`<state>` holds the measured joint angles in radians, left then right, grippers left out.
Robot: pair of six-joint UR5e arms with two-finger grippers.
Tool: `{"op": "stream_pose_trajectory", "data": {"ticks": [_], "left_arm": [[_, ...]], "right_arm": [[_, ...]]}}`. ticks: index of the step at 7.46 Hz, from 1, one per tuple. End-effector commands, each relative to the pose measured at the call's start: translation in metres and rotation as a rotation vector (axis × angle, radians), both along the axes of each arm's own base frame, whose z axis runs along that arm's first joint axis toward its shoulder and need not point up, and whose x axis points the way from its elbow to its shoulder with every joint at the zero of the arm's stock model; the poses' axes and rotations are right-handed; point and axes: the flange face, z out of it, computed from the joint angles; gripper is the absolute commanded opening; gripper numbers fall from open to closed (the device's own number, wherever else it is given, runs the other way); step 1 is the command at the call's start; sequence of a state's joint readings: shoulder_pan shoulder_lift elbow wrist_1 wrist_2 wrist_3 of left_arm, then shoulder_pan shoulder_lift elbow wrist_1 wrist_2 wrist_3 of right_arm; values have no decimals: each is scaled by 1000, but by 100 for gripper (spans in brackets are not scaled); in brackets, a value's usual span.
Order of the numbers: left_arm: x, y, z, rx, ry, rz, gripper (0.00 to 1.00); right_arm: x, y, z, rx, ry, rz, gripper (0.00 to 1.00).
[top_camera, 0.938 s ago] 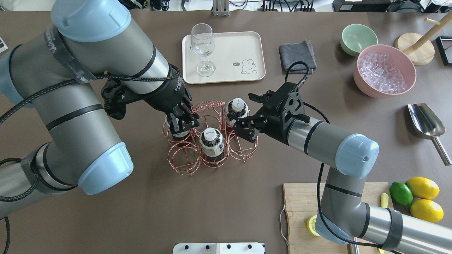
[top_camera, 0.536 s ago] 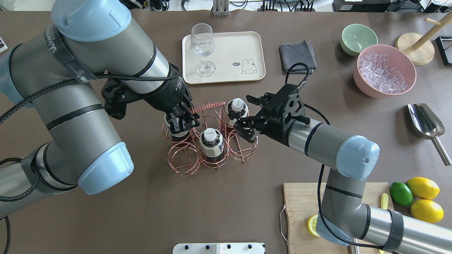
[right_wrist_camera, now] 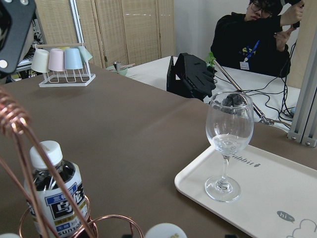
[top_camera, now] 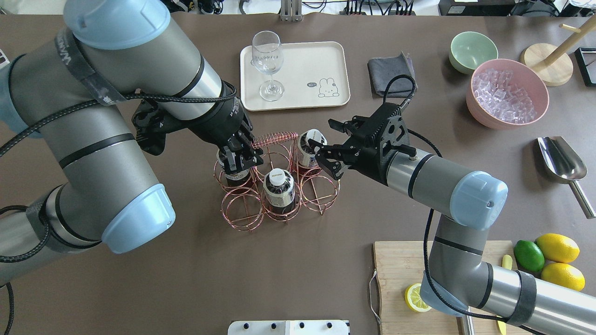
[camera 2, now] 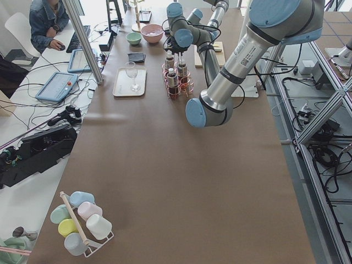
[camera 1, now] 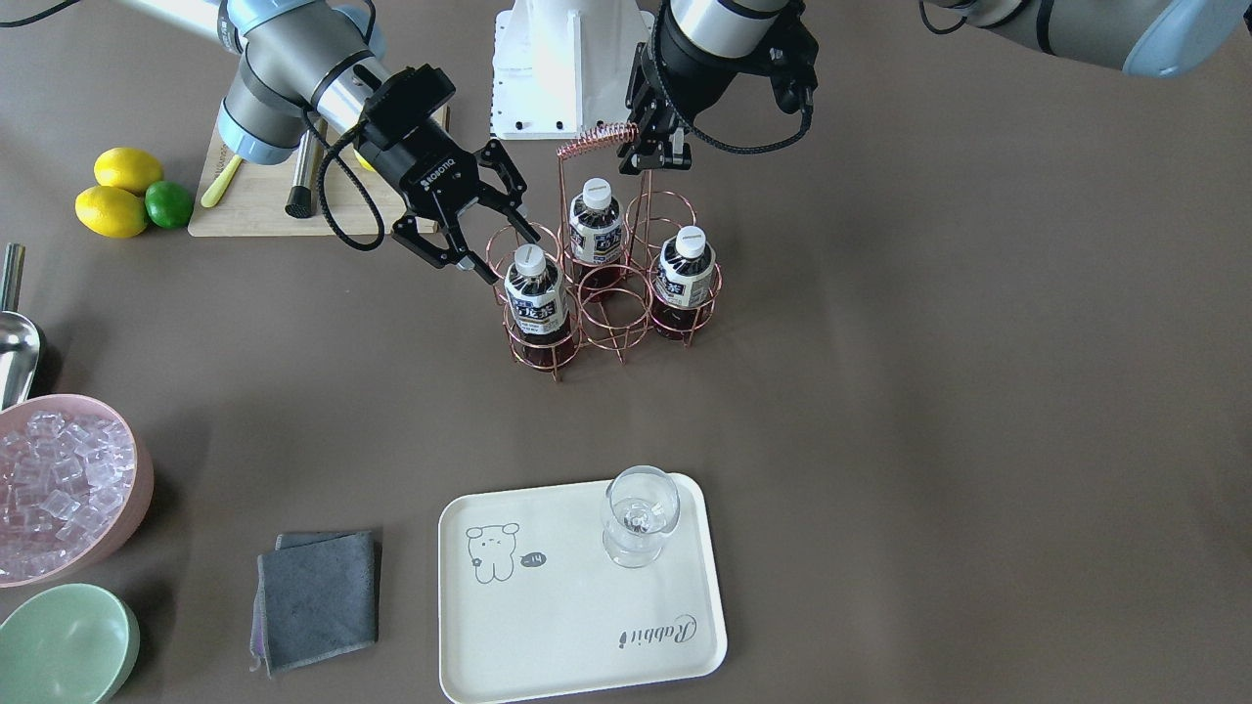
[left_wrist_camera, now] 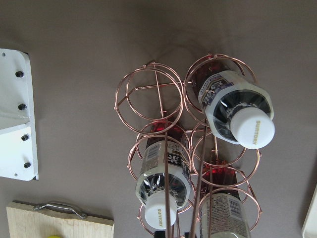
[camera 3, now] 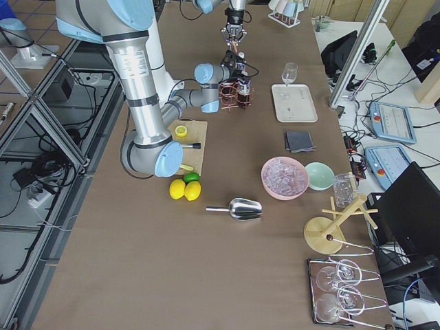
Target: Take tea from basket to plate
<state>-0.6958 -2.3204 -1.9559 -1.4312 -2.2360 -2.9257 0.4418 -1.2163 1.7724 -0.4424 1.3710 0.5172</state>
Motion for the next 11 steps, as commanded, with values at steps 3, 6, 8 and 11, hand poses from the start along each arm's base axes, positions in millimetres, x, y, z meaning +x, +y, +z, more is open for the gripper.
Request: {"op": "stream_pose_trajectory", "data": {"ticks": [3, 6, 8, 11], "left_arm": [[-2, -2, -2, -2, 3, -5, 17], [-2, -4, -2, -5, 0, -10, 25], [-4, -5, -2, -5, 0, -13, 29], [-5, -9, -7, -9, 4, -23, 30]], "right_arm": [[-12, 0, -4, -9, -4, 0, 52], [-11, 1, -5, -22, -22, -4, 0], [-4, 2, -12, -14, -36, -2, 0], [21, -6, -28, -16, -20, 0, 0]]}}
